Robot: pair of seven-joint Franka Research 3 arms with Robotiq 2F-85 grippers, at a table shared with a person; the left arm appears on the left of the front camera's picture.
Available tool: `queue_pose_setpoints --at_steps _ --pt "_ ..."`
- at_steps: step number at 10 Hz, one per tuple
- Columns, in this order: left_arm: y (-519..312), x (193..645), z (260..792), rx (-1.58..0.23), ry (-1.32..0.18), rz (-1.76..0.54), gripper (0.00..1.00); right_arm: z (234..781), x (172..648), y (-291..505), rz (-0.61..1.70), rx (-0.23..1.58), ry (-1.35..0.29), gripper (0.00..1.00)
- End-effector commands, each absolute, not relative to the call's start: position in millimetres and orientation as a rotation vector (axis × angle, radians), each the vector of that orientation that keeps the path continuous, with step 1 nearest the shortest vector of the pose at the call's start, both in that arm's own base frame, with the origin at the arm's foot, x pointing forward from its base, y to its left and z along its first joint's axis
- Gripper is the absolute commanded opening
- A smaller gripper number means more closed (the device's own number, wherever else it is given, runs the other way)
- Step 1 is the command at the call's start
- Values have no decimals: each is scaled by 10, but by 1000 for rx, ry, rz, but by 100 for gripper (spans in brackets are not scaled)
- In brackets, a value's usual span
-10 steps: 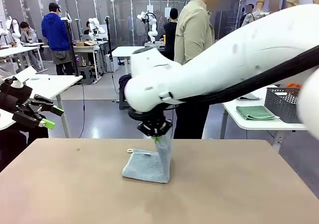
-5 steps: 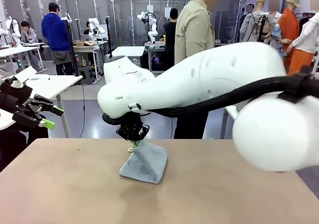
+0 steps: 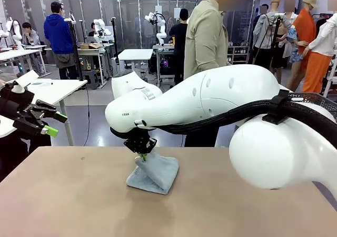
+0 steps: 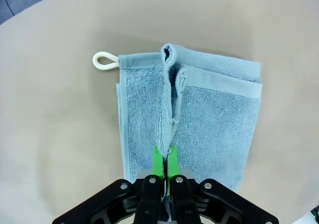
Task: Fold the towels and place them in the basket.
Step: When a person lays out a Towel with hook on the table, fold it in half twice.
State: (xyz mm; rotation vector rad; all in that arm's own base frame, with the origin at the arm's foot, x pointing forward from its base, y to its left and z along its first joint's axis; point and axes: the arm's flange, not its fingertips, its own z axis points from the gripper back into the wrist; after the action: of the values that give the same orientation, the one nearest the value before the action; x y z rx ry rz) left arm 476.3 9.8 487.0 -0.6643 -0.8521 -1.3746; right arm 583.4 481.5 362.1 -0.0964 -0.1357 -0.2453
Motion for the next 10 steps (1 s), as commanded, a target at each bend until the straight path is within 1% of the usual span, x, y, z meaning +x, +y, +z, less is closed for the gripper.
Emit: queue_pose_setpoints --at_steps 1,2,3,4,5,6,7,8,10 --pt "104 4763 4871 -662 -860 -1385 95 3587 5834 4898 -279 -84 -138 4" --pt "104 4763 4871 -662 -860 -1385 95 3563 5843 4890 -300 -87 -140 4" --pt "104 4763 4871 -662 -860 -1385 95 3538 5849 4895 -304 -80 -132 24" --pt "104 4763 4871 -662 -860 -1385 95 3532 5843 4908 -307 -78 -129 24" --pt "104 4763 4871 -662 -860 -1385 95 3539 5833 4920 -311 -75 -141 44" --pt "104 4763 4871 -662 -860 -1385 95 3548 5826 4920 -317 -68 -157 27" --pt "104 4763 4871 -662 -860 -1385 95 3550 5824 4916 -323 -62 -165 64" --pt "104 4763 4871 -662 -860 -1385 95 3568 5806 4907 -334 -43 -188 47" --pt "104 4763 4871 -662 -860 -1385 95 3746 5702 4835 -323 11 -213 47"
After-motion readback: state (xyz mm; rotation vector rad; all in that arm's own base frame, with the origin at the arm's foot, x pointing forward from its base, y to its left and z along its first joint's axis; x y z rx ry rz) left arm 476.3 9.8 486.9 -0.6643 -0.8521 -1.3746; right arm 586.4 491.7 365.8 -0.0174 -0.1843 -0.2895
